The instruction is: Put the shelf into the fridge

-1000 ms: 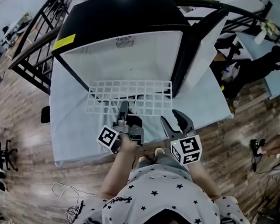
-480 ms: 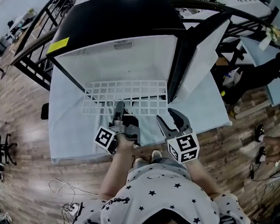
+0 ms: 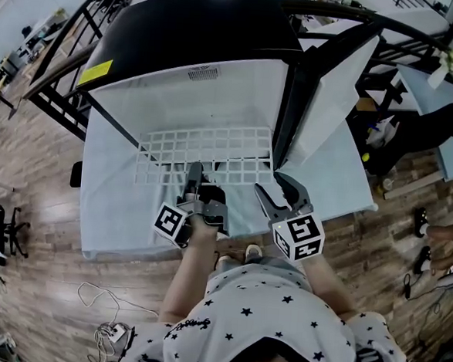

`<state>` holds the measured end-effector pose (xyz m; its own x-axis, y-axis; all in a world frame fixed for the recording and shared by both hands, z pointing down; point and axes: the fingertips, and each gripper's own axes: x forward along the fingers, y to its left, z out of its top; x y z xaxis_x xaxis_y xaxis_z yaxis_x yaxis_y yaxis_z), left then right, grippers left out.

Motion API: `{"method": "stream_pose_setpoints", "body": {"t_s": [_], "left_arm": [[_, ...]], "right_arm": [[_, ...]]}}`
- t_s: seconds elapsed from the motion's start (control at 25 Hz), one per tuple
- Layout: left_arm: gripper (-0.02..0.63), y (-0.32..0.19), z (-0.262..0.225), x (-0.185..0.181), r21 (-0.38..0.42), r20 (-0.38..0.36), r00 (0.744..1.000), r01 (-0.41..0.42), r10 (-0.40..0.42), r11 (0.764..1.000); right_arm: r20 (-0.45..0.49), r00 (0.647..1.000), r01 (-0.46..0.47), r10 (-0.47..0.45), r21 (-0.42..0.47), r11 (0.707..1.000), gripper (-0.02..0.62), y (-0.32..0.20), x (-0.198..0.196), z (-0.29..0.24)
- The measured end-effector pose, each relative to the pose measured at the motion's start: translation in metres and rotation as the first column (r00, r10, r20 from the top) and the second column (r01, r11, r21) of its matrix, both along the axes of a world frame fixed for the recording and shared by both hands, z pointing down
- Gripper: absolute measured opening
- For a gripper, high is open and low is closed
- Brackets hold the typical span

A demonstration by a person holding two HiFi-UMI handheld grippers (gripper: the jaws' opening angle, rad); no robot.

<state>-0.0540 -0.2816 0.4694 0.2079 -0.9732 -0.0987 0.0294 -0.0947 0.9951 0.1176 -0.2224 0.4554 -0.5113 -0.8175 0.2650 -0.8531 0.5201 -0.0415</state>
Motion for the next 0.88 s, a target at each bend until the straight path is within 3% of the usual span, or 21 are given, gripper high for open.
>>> {"method": "stream_pose_setpoints", "body": {"t_s": [0.88], "left_arm": [[0.029,-0.009,0.002,0.003,0.001,0.018,0.998,0.058,-0.058,0.998]], "right_arm": [[-0.019,0.998,0.067,-0.067,0.019,0.998,0.188,-0.02,0.008,0.001]]}}
